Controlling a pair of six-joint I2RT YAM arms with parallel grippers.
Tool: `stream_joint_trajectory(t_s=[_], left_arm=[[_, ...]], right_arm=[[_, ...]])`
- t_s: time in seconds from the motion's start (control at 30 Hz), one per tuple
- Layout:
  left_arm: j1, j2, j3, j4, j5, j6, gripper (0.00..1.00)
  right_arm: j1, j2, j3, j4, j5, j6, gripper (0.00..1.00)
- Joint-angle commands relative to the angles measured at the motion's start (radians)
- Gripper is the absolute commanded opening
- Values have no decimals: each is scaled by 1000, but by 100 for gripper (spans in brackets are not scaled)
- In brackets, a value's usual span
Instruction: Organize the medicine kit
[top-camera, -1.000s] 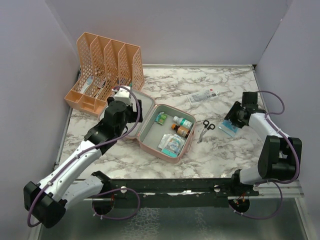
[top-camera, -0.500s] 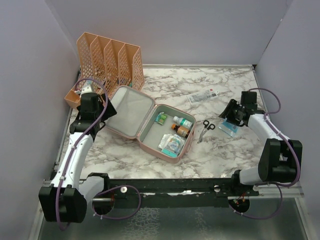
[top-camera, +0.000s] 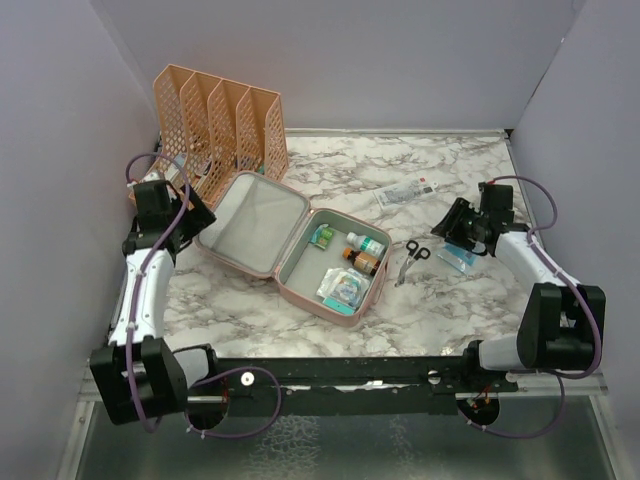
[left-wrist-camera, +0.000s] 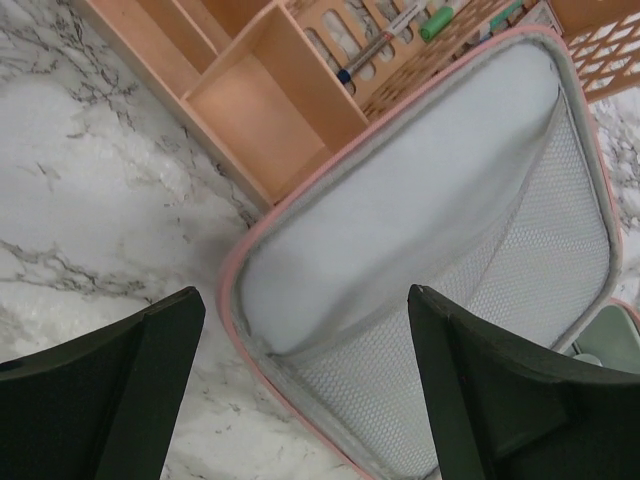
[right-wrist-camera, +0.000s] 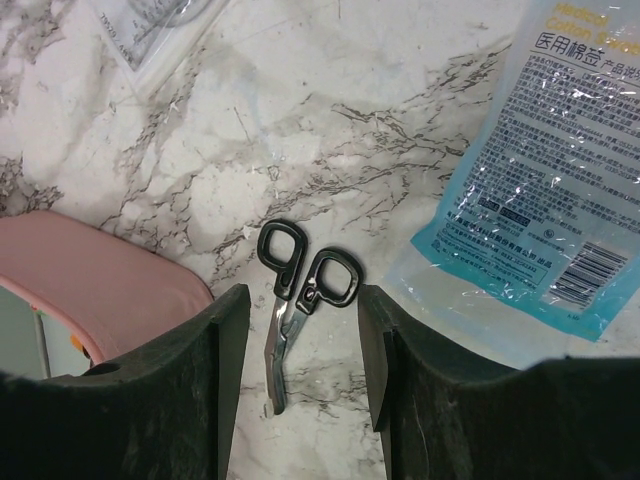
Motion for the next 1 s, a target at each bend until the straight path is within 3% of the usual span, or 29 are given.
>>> stream_joint_trajectory(t_s=[0.0, 0.2, 0.53, 0.7, 0.97], left_arm=[[69, 127, 135, -4, 144, 105, 86], [131, 249, 139, 26, 282, 158, 86], [214, 336, 24, 252, 656, 24, 85], [218, 314, -14, 335, 775, -51, 76], [218, 228, -18, 333, 785, -57, 61]], right_arm=[[12, -36, -14, 45, -44, -3, 47], [16, -37, -11, 44, -67, -3, 47], [25, -63, -17, 47, -80, 3, 47], [25, -62, -7, 41, -72, 2, 47], [26, -59, 4, 31, -60, -1, 47]])
